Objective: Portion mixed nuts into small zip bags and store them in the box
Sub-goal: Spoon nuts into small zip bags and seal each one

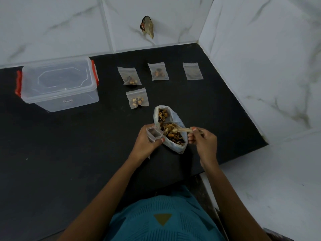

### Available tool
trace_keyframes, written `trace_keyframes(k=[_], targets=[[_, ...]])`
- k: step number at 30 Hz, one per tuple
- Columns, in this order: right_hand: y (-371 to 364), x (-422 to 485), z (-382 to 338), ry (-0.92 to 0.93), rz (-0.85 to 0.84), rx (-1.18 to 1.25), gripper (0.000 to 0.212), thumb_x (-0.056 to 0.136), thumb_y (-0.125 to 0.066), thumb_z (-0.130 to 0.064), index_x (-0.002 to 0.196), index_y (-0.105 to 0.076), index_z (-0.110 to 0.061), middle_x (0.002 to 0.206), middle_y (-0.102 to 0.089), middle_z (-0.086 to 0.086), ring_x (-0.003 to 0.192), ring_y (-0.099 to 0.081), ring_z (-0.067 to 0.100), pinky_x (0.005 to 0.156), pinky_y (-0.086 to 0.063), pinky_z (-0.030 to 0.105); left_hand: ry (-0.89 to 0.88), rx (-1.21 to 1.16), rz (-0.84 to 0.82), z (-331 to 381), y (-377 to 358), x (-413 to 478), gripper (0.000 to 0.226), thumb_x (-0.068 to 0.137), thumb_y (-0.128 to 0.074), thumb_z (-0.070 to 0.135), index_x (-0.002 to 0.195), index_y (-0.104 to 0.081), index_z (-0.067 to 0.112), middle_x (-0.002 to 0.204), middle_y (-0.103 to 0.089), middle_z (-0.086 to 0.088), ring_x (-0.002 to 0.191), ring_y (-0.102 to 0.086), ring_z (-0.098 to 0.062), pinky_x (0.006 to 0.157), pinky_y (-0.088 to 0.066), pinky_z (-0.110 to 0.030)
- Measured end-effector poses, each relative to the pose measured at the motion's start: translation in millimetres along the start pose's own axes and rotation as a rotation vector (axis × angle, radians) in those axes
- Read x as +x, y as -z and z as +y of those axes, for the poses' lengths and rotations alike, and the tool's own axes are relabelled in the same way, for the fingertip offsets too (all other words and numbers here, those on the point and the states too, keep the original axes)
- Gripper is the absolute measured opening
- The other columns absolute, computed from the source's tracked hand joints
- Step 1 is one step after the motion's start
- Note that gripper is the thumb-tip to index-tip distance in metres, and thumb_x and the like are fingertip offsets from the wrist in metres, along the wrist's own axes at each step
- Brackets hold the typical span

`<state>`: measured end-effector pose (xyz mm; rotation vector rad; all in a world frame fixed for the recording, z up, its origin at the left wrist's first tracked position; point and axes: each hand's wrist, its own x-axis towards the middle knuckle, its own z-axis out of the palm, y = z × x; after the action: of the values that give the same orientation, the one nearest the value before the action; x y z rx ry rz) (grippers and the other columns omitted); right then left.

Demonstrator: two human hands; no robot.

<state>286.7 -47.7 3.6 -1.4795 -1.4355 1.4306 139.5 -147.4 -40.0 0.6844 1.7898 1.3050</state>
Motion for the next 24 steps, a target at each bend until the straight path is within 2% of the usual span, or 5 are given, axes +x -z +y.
trace_keyframes(k=[5,10,13,17,24], targets=[[-0.6,-1.3,-1.0,0.066,-0.014,-0.058,0.013,0.092,-0.052,-0.007,0.093,-0.064,-0.007,0.065,-0.061,0.001,0.051,-0.056,-0.003,0.054,-0.047,0.01,-0.007,0.003,-0.006,-0.7,0.9,0.4,0.048,0.079,-0.071,0.017,0.117,-0.044,0.027,0.122,-0.052,0.0,0.11,-0.052,-0.007,0.079,-0.042,-0.014],[2.0,1.6,0.6,0.028,0.043,-0.063,0.014,0.092,-0.052,-0.01,0.092,-0.065,-0.008,0.066,-0.061,-0.001,0.054,-0.057,0.002,0.056,-0.048,0.012,0.006,0.012,-0.013,-0.7,0.9,0.9,0.05,0.079,-0.071,0.018,0.12,-0.043,0.025,0.124,-0.051,0.001,0.107,-0.051,-0.004,0.075,-0.042,-0.013],[3.5,0.7,0.1,0.048,0.03,-0.101,0.013,0.093,-0.052,-0.011,0.093,-0.064,-0.011,0.068,-0.062,-0.002,0.058,-0.056,0.004,0.057,-0.048,0.011,0.002,0.018,-0.01,-2.5,1.0,1.3,0.052,0.079,-0.071,0.019,0.123,-0.043,0.024,0.125,-0.05,0.0,0.111,-0.051,-0.006,0.079,-0.043,-0.014],[4.4,-0.1,0.5,0.047,0.051,-0.088,0.013,0.092,-0.052,-0.011,0.093,-0.065,-0.012,0.068,-0.062,-0.002,0.055,-0.057,0.0,0.057,-0.049,0.012,-0.01,0.023,-0.013,-2.4,1.1,0.5,0.052,0.078,-0.072,0.019,0.121,-0.043,0.025,0.125,-0.05,-0.001,0.114,-0.05,-0.009,0.083,-0.042,-0.014],[8.9,1.1,-2.4,-0.016,0.055,-0.002,0.013,0.093,-0.052,-0.012,0.094,-0.065,-0.01,0.07,-0.062,0.0,0.06,-0.057,0.004,0.057,-0.048,0.014,-0.003,0.036,0.001,0.9,0.0,-1.4,0.052,0.079,-0.071,0.018,0.122,-0.043,0.024,0.125,-0.049,0.0,0.11,-0.05,-0.005,0.074,-0.041,-0.012]])
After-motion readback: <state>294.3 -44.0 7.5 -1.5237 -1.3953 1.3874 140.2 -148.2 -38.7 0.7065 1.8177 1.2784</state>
